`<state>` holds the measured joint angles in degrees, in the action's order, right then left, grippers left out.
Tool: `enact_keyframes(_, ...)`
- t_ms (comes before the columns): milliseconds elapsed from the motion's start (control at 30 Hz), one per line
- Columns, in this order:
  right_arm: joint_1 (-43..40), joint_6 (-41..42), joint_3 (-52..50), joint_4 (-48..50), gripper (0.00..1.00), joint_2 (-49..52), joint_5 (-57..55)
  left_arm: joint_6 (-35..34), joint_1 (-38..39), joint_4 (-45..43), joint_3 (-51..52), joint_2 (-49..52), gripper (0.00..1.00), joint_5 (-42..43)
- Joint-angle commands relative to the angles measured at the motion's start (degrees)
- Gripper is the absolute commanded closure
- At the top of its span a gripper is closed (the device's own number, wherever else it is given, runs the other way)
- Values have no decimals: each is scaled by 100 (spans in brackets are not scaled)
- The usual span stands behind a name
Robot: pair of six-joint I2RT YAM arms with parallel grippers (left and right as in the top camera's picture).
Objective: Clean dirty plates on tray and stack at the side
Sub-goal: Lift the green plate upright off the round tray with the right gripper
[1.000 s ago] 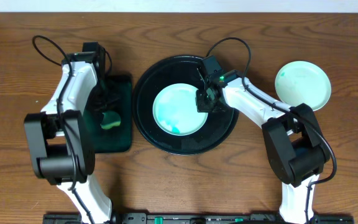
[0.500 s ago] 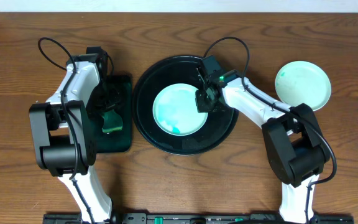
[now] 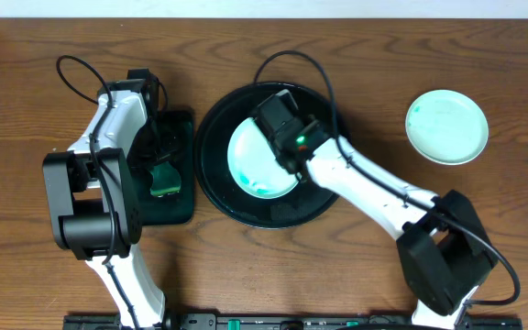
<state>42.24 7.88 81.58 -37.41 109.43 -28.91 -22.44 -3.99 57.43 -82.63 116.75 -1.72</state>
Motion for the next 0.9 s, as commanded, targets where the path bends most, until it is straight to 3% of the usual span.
enact_keyframes(0, 289, -435, 13, 0, 99, -15, -1740, 28, -28, 35, -11, -9, 20, -90)
enact_keyframes(200, 702, -986, 13, 247, 99, -15, -3220, 28, -28, 33, -11, -9, 20, -90)
enact_keyframes(867, 1370, -3453, 13, 1753, 99, -15, -5639, 28, -28, 31, -11, -9, 20, -90)
